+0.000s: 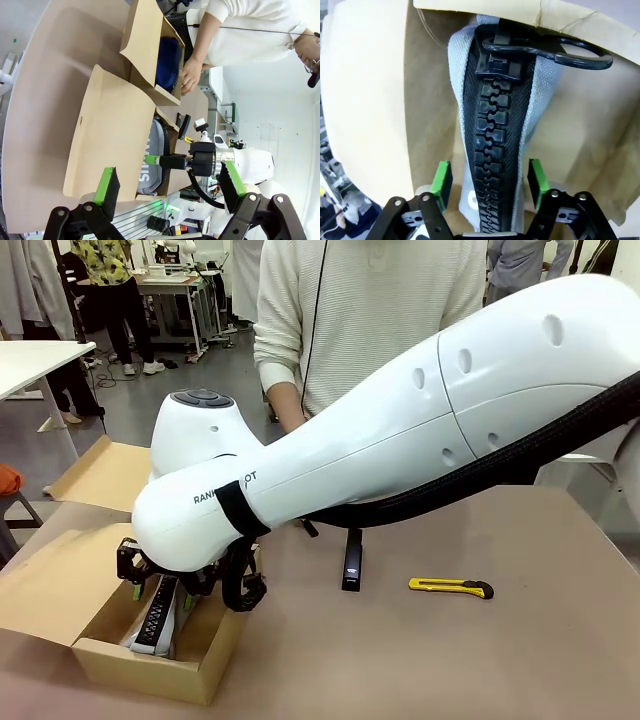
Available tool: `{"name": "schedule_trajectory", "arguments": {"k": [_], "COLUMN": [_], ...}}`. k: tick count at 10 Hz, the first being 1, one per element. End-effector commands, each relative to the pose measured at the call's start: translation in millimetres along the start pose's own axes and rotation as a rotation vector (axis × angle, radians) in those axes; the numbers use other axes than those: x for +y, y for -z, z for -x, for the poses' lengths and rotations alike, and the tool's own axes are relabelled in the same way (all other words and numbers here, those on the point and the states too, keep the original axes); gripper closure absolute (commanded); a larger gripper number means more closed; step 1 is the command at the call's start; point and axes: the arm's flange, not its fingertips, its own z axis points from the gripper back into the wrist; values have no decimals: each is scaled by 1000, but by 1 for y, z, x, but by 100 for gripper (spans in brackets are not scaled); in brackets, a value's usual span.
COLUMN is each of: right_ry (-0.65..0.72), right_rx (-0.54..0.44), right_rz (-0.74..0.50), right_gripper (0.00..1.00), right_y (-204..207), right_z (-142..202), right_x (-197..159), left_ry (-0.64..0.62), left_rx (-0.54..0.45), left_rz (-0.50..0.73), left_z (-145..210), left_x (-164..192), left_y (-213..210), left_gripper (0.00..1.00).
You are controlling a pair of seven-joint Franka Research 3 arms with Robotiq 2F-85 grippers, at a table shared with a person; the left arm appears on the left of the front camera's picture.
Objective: Place items inside the box.
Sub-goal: Pick up a Pencil pouch or Stapler and place it inside the Mailer Box closest to the robot.
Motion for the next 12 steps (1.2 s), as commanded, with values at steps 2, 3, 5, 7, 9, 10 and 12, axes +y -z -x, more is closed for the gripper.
{"name": "schedule_trajectory", "arguments": {"k": [2, 3, 5, 7, 9, 10, 12], "right_ry": [4, 2, -5, -28, -50, -51, -77], "right_rx": [-12, -14, -22, -24, -10, 20, 99], "right_rz": [-26, -27, -28, -45, -40, -6, 36], "right_gripper": [0, 0, 0, 0, 0, 0, 0], "right_y": [-5, -5, -10, -23, -47, -55, -69], "right_z": [3, 3, 5, 12, 35, 53, 81], "right_x": [-3, -3, -4, -7, -13, -16, -29], "left_ry": [18, 18, 18, 18, 18, 18, 18], "left_rx": [0, 0, 0, 0, 0, 0, 0], "left_rz": [11, 11, 11, 11, 11, 11, 11], "left_z": [1, 1, 1, 1, 1, 1, 1], "left_x": [-1, -1, -1, -1, -1, -1, -1], "left_y": [0, 0, 0, 0, 0, 0, 0], "left_gripper": [0, 0, 0, 0, 0, 0, 0]}}
